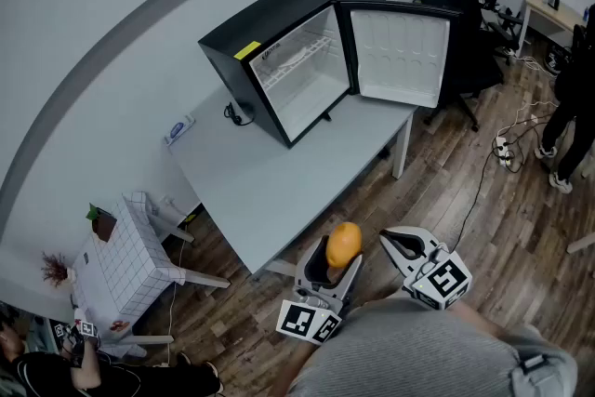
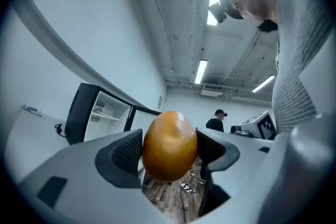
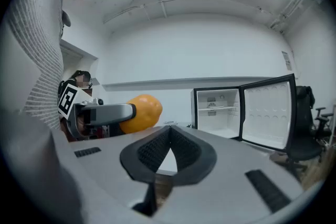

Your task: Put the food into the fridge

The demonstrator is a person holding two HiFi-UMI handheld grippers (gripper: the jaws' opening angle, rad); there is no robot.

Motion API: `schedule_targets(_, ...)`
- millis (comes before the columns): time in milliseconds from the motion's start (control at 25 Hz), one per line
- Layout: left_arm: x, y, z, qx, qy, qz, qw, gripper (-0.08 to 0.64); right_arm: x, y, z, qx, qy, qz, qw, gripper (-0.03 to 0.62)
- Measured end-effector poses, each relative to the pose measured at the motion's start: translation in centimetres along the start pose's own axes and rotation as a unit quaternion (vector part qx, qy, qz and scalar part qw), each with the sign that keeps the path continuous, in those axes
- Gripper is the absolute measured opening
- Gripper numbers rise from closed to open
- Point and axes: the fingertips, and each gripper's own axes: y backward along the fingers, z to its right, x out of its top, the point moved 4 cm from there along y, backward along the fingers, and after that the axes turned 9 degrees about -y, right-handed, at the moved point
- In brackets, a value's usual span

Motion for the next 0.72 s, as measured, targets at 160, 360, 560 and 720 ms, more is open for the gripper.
schedule_targets(160, -0.1, 0.2, -0.4, 0.002, -0.001, 0.002, 1.0, 0.328, -0.2, -0.3, -0.2, 0.003, 0.004, -0.001, 1.0, 0.012)
schedule_targets(360, 0.0, 0.3, -0.5, 0.001, -0.001, 0.002, 1.0, 0.328, -0.1, -0.5, -0.4, 0.004, 0.004, -0.003, 1.0, 0.012)
schedule_targets(560, 0.0, 0.5, -0.7, 0.003, -0.003, 0.002, 1.0, 0.327, 0.3, -0.6, -0.8, 0.019, 0.009, 0.016, 1.0, 0.012)
schedule_targets(720, 0.0, 0.5, -0.8, 0.003, -0.003, 0.002, 1.0, 0.327, 0.3, -0.9, -1.2, 0.029, 0.0, 0.022, 0.999, 0.012)
